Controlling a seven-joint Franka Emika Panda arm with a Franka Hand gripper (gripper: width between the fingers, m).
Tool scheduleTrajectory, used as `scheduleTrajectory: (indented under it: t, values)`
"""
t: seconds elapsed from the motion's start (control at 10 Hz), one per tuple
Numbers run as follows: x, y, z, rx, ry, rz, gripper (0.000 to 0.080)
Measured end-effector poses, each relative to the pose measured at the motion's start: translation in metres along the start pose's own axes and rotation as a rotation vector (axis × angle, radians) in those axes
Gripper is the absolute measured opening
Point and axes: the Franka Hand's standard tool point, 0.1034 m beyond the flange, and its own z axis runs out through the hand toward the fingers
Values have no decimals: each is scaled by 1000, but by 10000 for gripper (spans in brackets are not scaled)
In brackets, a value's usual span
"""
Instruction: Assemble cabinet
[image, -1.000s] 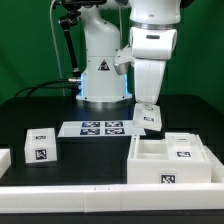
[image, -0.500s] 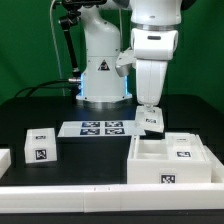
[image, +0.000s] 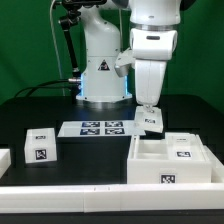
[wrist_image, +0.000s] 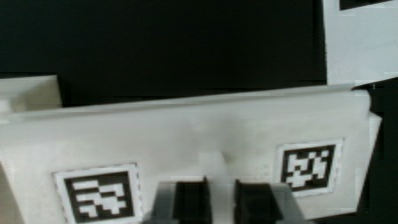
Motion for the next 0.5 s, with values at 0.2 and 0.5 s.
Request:
scheduleTrajectory:
  t: [0.2, 0.5]
  values:
    - [-4, 2, 1, -2, 8, -6, 64]
    - [-9, 3, 2, 0, 17, -10, 64]
